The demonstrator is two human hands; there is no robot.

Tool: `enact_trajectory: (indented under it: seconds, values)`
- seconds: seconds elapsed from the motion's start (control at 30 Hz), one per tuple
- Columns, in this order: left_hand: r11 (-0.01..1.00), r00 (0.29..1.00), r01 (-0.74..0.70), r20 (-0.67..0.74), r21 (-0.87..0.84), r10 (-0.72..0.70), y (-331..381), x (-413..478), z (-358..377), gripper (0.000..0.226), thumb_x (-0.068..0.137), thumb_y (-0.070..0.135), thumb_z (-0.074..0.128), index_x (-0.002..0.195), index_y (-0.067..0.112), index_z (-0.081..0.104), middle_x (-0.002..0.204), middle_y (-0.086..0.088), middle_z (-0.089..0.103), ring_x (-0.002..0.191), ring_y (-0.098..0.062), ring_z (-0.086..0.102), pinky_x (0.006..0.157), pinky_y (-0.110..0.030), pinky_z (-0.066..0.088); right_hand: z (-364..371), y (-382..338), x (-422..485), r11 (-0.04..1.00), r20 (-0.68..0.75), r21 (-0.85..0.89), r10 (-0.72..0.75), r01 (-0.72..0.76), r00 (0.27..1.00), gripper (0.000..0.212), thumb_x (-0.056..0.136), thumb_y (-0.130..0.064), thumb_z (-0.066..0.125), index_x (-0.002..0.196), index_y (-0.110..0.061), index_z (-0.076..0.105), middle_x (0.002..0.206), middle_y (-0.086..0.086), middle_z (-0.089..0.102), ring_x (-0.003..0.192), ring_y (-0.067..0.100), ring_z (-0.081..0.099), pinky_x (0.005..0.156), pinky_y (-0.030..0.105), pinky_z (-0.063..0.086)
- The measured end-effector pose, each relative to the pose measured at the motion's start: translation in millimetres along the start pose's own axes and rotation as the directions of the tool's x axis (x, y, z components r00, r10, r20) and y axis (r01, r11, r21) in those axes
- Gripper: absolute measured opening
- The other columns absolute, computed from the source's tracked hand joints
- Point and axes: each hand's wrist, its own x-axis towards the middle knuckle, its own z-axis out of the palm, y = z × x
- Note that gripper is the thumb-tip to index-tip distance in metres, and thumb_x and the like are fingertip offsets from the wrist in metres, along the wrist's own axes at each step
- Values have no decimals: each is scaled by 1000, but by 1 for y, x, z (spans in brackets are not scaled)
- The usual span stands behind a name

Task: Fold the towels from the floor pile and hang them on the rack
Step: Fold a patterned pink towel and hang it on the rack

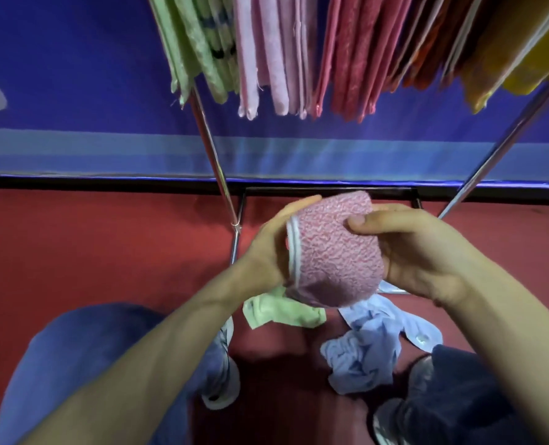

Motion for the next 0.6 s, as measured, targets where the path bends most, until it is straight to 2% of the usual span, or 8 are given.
enact_trajectory:
  seconds: [0.07, 0.13, 0.2, 0.27, 0.33, 0.43, 0.5, 0.6]
  values:
    - [998, 997, -49, 53, -34, 51, 5, -4, 4, 39, 57, -8, 73, 68, 29, 80, 70, 14, 73, 68, 6, 66, 66, -16, 56, 1, -7, 1, 997, 26, 75, -37, 35, 999, 35, 69, -10, 64, 100, 2, 75, 103, 17, 71, 94, 27, 68, 84, 36, 58]
    - [980, 1000, 22, 0, -196, -23, 9, -5, 9, 33, 71, -9, 68, 63, 22, 73, 59, 17, 67, 57, 8, 59, 57, -12, 48, -1, -10, 4, 976, 35, 195, -102, 93, 994, 39, 72, -13, 62, 107, 3, 70, 110, 17, 68, 105, 30, 63, 96, 41, 51]
    - [951, 1000, 20, -7, -308, -23, 16, -7, 6, 19, 87, 14, 60, 73, 14, 74, 69, 7, 72, 64, -1, 64, 64, -23, 52, -7, -14, 9, 935, 24, 322, -168, 152, 985, 39, 79, -18, 48, 105, 2, 68, 110, 16, 67, 106, 29, 63, 97, 39, 51]
    - [888, 990, 135, 85, -439, -108, 16, -8, 2, 41, 94, 42, 49, 100, 10, 75, 94, -4, 76, 87, -14, 72, 80, -31, 57, -14, -14, 12, 857, 30, 488, -208, 168, 978, 41, 80, -22, 46, 113, -1, 57, 117, 16, 61, 112, 30, 59, 102, 38, 47]
    - [922, 966, 210, 217, -326, -143, 8, -9, -3, 53, 91, 52, 52, 118, 9, 68, 111, -9, 74, 104, -22, 70, 90, -35, 56, -22, -12, 14, 760, 6, 625, -233, 178, 973, 42, 80, -23, 48, 119, -7, 44, 127, 15, 53, 123, 31, 54, 108, 40, 42]
    - [957, 915, 289, 292, 0, -277, -5, -14, -5, 55, 77, 36, 81, 122, 8, 66, 120, -13, 71, 110, -29, 69, 101, -45, 53, -35, -10, 17, 631, -82, 745, -234, 215, 969, 46, 81, -21, 51, 123, -12, 34, 137, 11, 42, 137, 28, 43, 115, 42, 32]
    - [940, 895, 342, 309, -11, -322, -9, -16, 0, 61, 74, 25, 84, 127, 7, 62, 124, -14, 70, 115, -31, 67, 105, -47, 50, -42, -11, 19, 648, -146, 723, -197, 240, 970, 37, 79, -17, 55, 113, -5, 46, 123, 16, 55, 125, 34, 54, 111, 43, 38]
    - [931, 929, 323, 242, -170, -278, 0, -17, 6, 48, 76, 20, 80, 120, 4, 68, 119, -16, 72, 110, -31, 69, 100, -45, 52, -39, -9, 24, 874, -256, 446, -82, 193, 963, 35, 76, -20, 62, 107, -11, 48, 106, 15, 62, 99, 30, 66, 93, 35, 54]
